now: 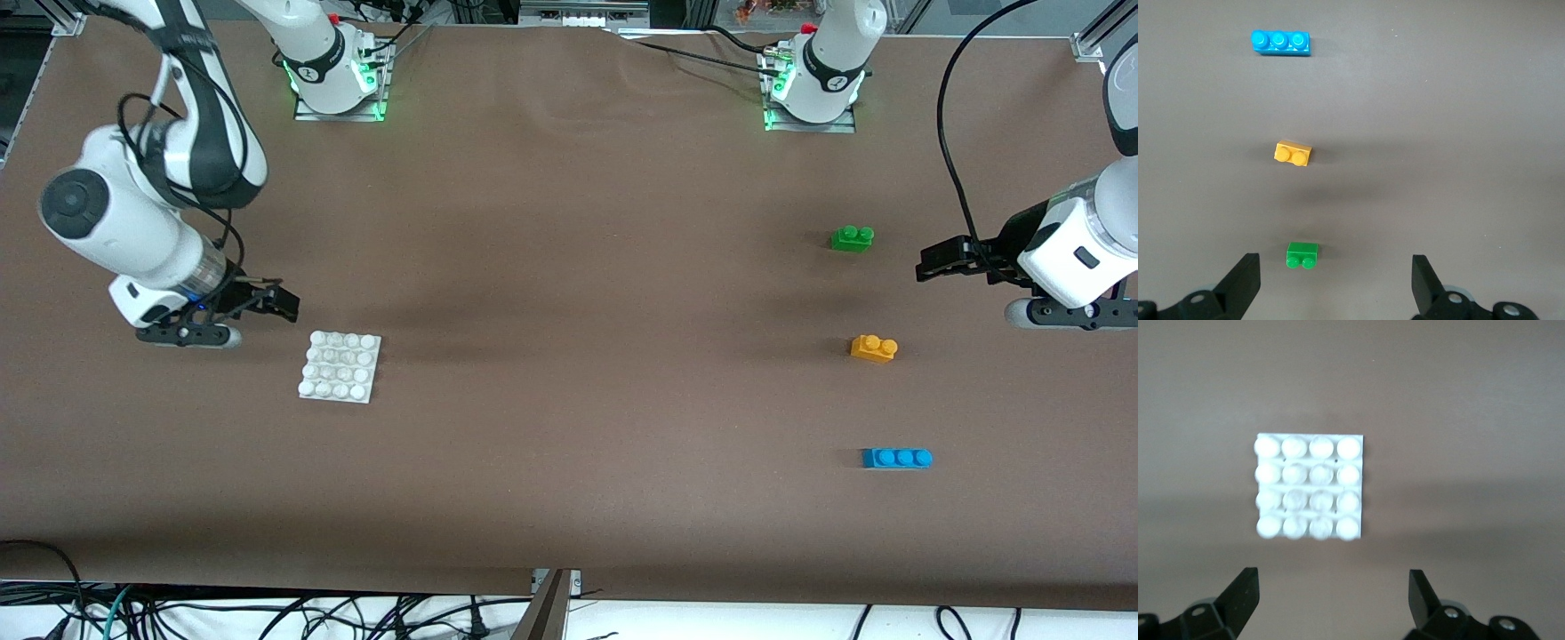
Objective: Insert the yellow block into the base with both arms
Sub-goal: 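Reach the right gripper down to the white base plate, then push the white base plate with the right gripper toward the table middle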
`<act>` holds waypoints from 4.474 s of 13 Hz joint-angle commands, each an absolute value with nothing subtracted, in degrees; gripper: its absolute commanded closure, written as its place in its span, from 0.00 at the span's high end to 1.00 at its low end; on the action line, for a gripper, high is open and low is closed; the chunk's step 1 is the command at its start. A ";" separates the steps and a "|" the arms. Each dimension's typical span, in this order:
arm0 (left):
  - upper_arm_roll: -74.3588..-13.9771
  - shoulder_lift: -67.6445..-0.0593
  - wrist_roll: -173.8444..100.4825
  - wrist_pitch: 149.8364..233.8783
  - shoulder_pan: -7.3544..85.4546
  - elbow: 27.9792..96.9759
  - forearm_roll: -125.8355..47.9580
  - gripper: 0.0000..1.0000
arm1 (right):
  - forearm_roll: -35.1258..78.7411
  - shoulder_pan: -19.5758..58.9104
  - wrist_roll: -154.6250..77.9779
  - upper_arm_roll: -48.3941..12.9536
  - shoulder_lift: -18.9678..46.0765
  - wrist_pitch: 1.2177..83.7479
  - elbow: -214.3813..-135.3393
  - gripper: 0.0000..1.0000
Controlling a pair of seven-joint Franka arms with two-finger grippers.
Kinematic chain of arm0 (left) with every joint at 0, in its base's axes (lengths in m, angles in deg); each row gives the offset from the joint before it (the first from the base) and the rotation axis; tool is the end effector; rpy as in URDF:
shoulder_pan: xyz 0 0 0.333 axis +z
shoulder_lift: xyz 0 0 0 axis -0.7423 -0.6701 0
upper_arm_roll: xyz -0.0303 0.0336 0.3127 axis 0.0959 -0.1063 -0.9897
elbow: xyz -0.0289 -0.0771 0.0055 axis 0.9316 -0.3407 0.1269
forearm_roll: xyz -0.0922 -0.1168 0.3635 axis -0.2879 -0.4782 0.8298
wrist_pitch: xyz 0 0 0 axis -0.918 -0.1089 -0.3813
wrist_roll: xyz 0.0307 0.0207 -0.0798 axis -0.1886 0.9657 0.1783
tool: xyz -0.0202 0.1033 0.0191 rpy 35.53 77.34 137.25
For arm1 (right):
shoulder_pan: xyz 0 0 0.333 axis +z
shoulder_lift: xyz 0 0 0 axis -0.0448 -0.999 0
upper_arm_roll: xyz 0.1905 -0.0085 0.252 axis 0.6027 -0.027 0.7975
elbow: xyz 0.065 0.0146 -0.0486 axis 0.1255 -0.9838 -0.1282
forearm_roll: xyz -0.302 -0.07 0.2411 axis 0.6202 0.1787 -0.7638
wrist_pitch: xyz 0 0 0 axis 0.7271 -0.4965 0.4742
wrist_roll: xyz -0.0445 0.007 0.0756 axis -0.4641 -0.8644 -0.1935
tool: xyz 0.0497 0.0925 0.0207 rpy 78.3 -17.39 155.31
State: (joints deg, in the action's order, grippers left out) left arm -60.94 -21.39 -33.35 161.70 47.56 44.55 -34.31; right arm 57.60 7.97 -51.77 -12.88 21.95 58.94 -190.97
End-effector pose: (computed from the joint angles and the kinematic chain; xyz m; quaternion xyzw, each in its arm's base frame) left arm 0.6135 -0.0264 0.5545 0.9966 0.0118 -0.0716 0.0379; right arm 0.5985 0.0507 0.3285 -0.9991 0.0379 -0.0148 0.0078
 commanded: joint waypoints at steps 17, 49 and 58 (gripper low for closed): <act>-60.91 -20.97 -32.25 161.71 47.57 44.94 -33.29 1.00 | 57.34 7.49 -53.99 -12.53 5.20 78.21 -189.04 0.90; -60.91 -21.24 -32.25 161.71 47.31 44.94 -33.37 1.00 | 57.42 18.38 -63.82 -12.18 0.81 81.55 -183.95 0.71; -60.91 -21.24 -32.25 161.71 47.48 44.94 -33.46 1.00 | 57.69 24.45 -75.33 -12.27 -3.76 81.55 -178.24 0.71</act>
